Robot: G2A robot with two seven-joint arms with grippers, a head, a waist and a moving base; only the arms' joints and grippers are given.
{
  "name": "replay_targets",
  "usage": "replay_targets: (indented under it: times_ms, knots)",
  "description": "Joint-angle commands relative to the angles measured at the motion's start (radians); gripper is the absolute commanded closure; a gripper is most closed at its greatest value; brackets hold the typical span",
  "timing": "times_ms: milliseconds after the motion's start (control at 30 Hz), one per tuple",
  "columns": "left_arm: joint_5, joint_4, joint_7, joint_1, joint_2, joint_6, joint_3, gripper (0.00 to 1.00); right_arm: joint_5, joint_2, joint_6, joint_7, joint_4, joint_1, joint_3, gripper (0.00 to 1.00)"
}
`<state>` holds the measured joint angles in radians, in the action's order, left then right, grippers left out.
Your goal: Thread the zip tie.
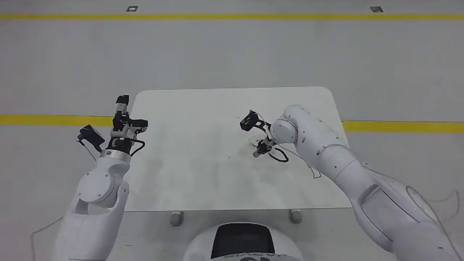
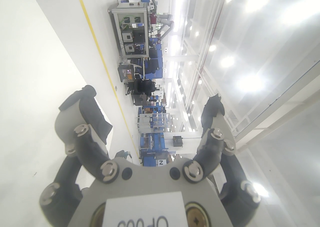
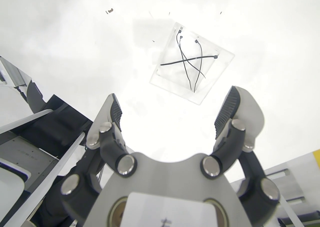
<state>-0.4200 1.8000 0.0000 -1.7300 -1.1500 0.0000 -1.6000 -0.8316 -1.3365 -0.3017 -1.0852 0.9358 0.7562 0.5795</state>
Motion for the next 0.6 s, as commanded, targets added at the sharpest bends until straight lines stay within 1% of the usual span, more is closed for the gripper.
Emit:
replay_targets:
  times_ms: [0,167,267,400,567]
  knots:
    - [0.0,0.0,0.0,0.0,0.0,0.0,0.0,0.0,0.0,-0.001,0.0,-0.003,0.0,-0.001,0.002,0.52]
    - [0.0,0.0,0.0,0.0,0.0,0.0,0.0,0.0,-0.016,-0.001,0.014,0.0,0.004,-0.001,0.008,0.66]
    - [0.0,0.0,0.0,0.0,0.0,0.0,0.0,0.0,-0.016,-0.002,0.013,0.004,-0.003,0.001,0.012,0.69]
    - [0.0,0.0,0.0,0.0,0.0,0.0,0.0,0.0,-0.018,-0.006,0.013,0.016,-0.018,0.002,0.013,0.7]
    - [0.0,0.0,0.0,0.0,0.0,0.0,0.0,0.0,-0.035,-0.014,0.013,0.056,-0.043,0.003,0.008,0.73]
